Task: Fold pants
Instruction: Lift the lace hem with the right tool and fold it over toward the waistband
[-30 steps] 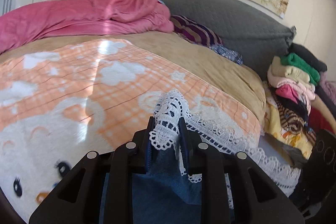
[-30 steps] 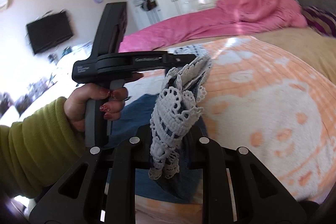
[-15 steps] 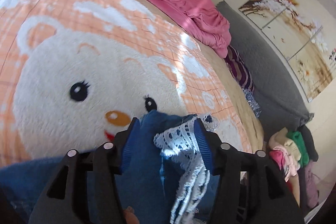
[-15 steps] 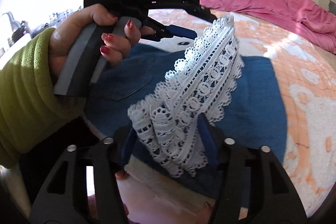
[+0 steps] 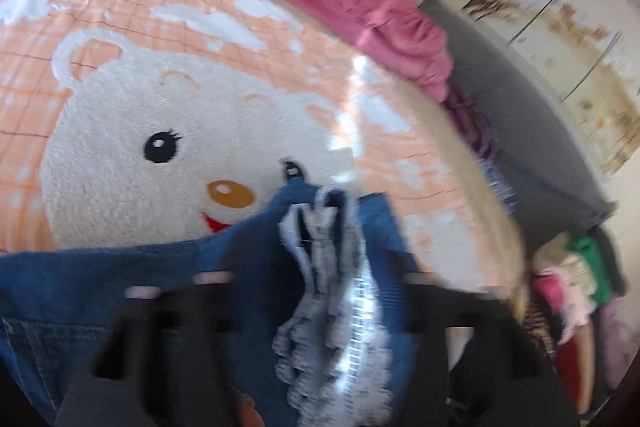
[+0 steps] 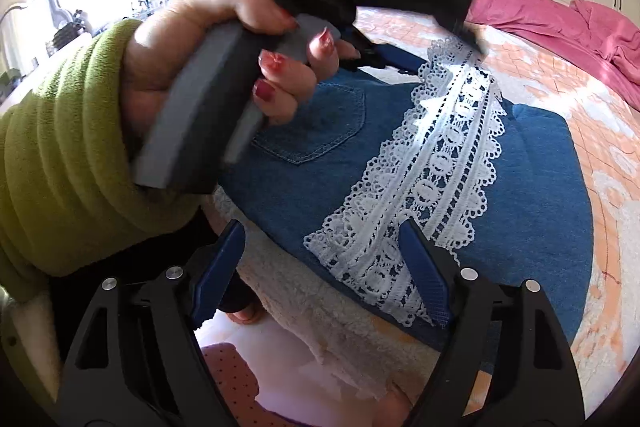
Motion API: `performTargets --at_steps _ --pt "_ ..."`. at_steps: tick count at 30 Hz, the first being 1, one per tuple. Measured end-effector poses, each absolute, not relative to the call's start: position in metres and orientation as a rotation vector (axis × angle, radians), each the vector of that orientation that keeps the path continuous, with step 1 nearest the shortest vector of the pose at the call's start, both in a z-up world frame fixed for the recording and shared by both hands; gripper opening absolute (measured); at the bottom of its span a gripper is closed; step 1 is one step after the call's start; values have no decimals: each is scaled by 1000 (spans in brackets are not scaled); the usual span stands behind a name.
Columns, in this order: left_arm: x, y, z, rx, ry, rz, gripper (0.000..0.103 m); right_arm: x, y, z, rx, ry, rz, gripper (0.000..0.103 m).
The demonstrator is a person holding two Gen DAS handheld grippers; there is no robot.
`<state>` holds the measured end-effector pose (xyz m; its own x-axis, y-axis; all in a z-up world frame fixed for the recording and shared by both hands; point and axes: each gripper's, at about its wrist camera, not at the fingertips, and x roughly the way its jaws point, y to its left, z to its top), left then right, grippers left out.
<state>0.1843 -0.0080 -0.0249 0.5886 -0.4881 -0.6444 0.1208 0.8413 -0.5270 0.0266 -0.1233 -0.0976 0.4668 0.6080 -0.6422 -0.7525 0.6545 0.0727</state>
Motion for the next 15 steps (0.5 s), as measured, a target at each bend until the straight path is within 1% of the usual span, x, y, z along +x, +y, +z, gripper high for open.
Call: performTargets --at_steps 4,5,6,7,9,11,12,13,14,15 --pt "188 -5 -36 -389 869 -305 16 20 -133 -90 -198 683 831 72" --pt "187 -3 -37 -372 866 -288 19 19 -135 -89 -193 680 829 72" --pt "186 -1 -39 -353 874 -263 28 16 -137 -88 -192 678 824 72" --pt "184 1 -39 -336 881 -249 31 16 -138 -86 -192 679 814 72" --pt "181 5 -31 -326 865 -248 32 17 -148 -82 -180 679 806 72" --pt "172 9 -16 -298 844 -223 43 17 -155 -72 -151 667 791 72" --pt "164 12 -9 -280 828 -205 51 17 -159 -68 -136 659 787 72" --pt "156 16 0 -257 806 -191 54 16 -165 -62 -116 646 777 73" --pt "149 20 8 -234 783 -180 56 16 -169 -56 -102 633 769 74" --pt "142 22 14 -214 769 -167 61 17 -173 -50 -90 622 759 76"
